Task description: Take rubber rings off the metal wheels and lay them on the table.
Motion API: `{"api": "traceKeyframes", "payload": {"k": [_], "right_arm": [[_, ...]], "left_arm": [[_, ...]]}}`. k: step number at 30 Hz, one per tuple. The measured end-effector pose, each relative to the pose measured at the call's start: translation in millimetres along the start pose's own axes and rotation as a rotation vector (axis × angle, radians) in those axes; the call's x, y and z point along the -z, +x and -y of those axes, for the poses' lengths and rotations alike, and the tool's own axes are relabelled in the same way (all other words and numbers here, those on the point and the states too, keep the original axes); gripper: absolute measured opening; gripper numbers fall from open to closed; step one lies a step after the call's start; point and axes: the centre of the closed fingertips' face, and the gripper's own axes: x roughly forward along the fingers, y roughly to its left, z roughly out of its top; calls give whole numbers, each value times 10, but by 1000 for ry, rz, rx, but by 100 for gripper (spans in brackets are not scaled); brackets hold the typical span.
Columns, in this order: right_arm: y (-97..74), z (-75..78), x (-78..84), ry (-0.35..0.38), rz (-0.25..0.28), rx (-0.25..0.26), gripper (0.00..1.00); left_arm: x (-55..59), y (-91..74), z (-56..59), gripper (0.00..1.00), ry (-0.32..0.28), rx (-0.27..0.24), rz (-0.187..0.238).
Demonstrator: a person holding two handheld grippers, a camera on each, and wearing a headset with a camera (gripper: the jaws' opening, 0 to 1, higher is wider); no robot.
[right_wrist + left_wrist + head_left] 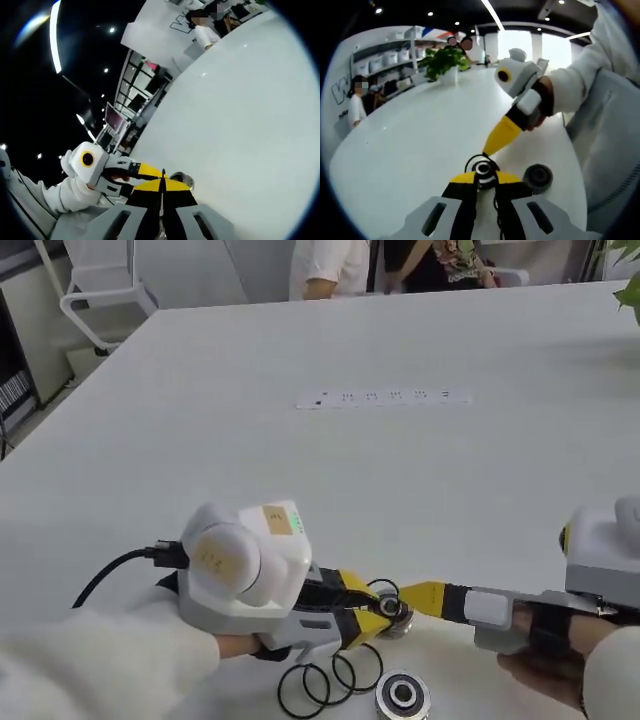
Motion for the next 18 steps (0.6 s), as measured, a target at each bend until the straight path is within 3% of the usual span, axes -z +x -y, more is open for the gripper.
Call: {"api": "traceKeyframes", "payload": {"k": [8,10,14,18], "right_arm": [[-30,-2,-35,-6,4,13,0],[-42,-14,-54,-4,9,12,0],[-56,-47,-91,-11,13,11,0],[-52,-109,-129,-35,12,5,0]], "left_arm": [[-192,-129,17,34,-16,9,57],[-260,-188,50,37,-24,31,80],[-381,-341,67,44,-14,40,95],[-473,-546,63,44,13,35,97]]}}
